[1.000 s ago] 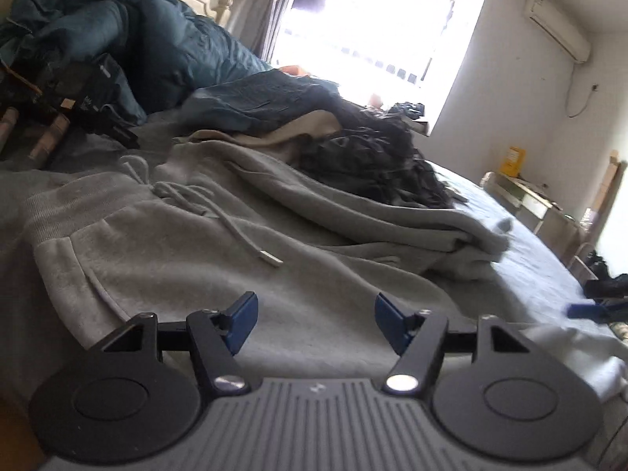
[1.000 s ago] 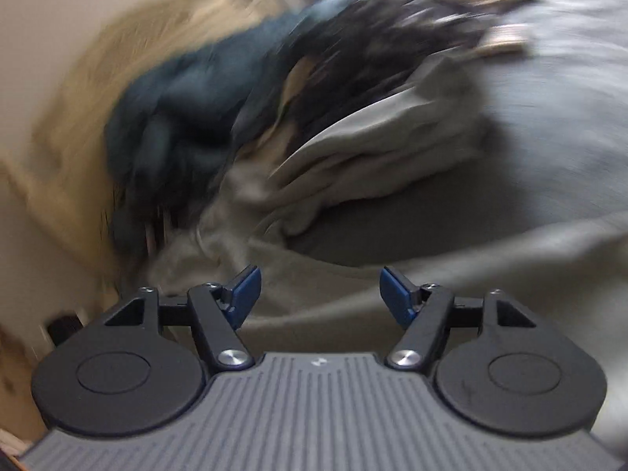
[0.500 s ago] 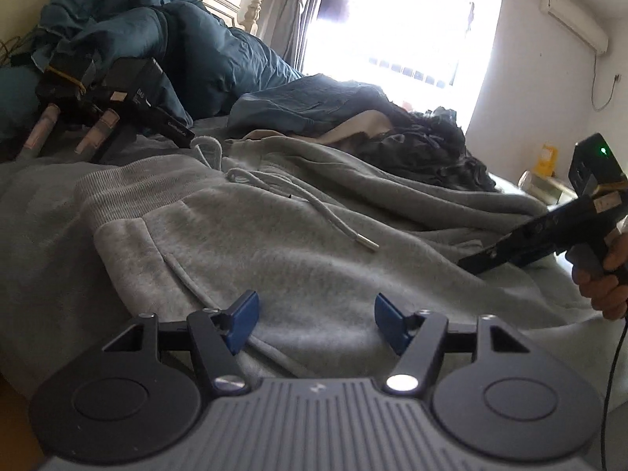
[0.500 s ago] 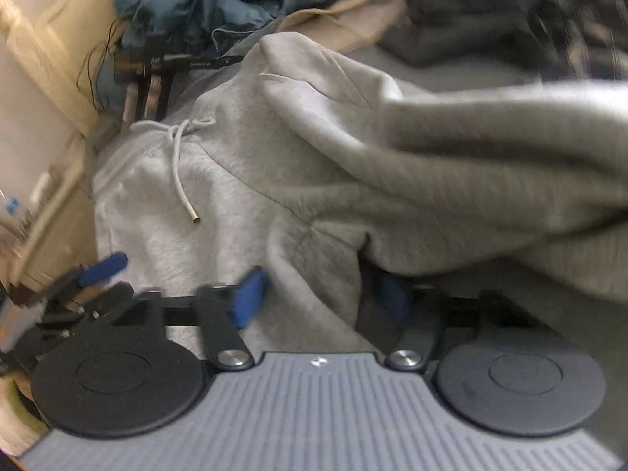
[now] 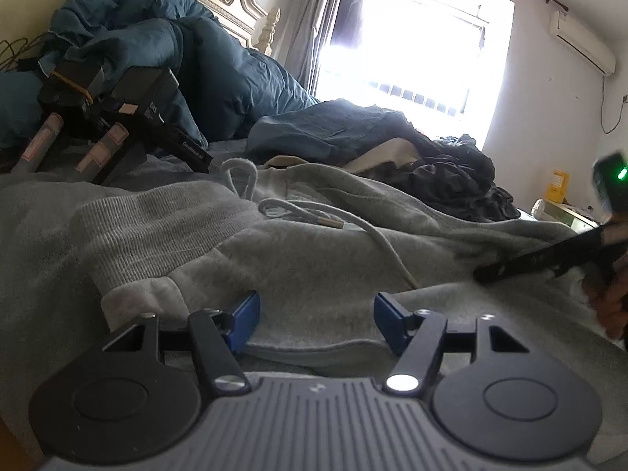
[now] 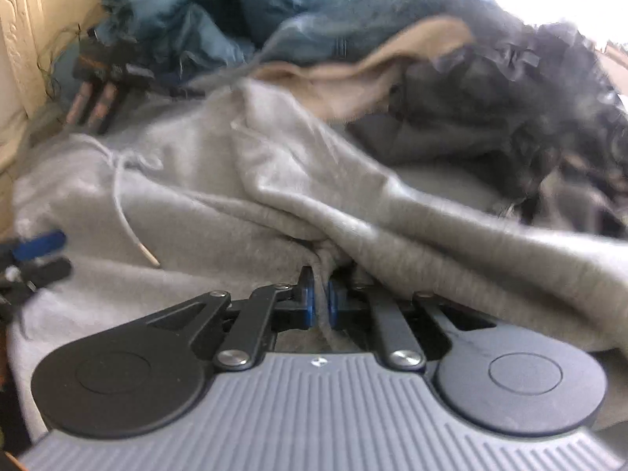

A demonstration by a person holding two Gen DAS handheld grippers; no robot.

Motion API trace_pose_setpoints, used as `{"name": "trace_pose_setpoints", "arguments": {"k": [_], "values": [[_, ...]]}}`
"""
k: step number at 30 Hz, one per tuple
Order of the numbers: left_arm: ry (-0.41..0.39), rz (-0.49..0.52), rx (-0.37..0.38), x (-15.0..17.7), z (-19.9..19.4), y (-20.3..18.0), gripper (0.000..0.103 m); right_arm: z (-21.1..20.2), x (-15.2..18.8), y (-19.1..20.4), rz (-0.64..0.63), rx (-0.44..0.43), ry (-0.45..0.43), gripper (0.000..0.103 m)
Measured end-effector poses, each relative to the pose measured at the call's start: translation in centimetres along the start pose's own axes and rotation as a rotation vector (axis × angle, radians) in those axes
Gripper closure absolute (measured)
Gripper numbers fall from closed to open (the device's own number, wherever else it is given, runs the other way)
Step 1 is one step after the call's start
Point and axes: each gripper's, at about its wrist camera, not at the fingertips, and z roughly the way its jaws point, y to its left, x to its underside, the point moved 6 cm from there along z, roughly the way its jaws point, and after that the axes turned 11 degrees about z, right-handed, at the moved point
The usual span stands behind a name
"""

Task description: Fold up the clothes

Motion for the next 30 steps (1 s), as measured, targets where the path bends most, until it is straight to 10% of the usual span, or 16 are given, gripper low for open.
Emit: {"name": "trace_pose_setpoints", "arguments": {"k": [9,16,21,26,30], "values": [[-0.034,-0.052,-0.033,-1.1,-4.1,2.6,0.037,-5.3,0.6,0.2,0.020,0.015,-0.042,0.050],[0.012,-0.187,-0.175,-1.8,-5.9,8.3,0.034,-11.7,4.9,5.4,-0.132,-0.089,-0.150,0.048],[0.090,-0.402,-0.131,-0.2,-4.5,10.9,0.048,-12.2,11.7,13.0,-0.393,-0.253,-0.137,0.045],[0.090,-0.475,-0.104,-0.1,-3.3,11.4,0.069,-8.5,16.1,16.7,-0.653,-0.123,-0.113,0.048],[0.057,-0.504,-0.095,-1.0,-4.2,11.5,0.084,-7.3,15.4,15.1,-0.594,-0.058,-0.102,0.095]]}}
